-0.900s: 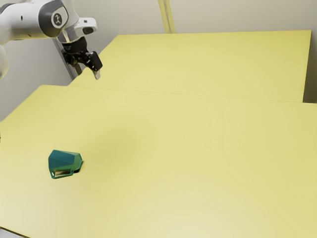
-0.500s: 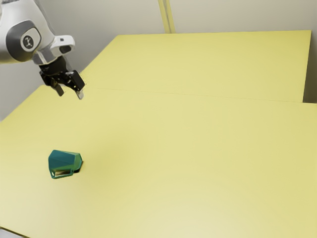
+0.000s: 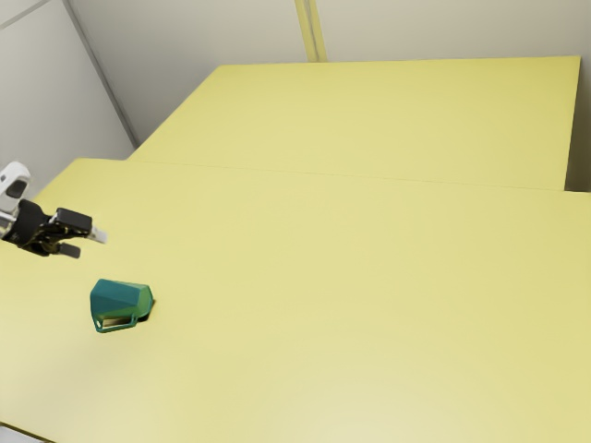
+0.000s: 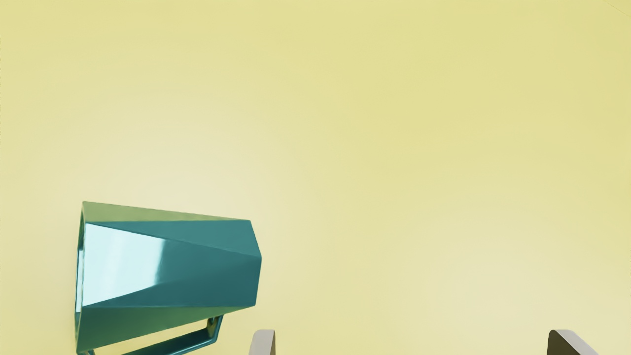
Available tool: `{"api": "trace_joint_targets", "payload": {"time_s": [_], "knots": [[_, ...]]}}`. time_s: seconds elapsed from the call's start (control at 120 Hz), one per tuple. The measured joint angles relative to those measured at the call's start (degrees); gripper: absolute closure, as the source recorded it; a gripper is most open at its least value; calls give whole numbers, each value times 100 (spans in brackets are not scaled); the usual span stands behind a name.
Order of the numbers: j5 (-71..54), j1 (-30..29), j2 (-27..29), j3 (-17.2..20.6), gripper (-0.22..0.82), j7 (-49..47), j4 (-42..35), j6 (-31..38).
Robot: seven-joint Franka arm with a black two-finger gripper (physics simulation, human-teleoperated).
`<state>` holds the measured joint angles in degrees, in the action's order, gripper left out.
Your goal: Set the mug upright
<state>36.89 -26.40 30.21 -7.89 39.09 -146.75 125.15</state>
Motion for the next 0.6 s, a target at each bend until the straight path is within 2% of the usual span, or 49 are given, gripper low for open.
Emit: {"api": "trace_joint_targets", "payload": {"time_s": [0.108,0.175,0.408,0.6], "knots": [[320,-600,-52,-84,0,1007,-124,-157],[395,-790,-104,-268,0,1604,-257,-270],[548,-866,-845,-387,0,3392,-421,20],[1188,-940,-1421,-392,0,4646,-352,357]]}}
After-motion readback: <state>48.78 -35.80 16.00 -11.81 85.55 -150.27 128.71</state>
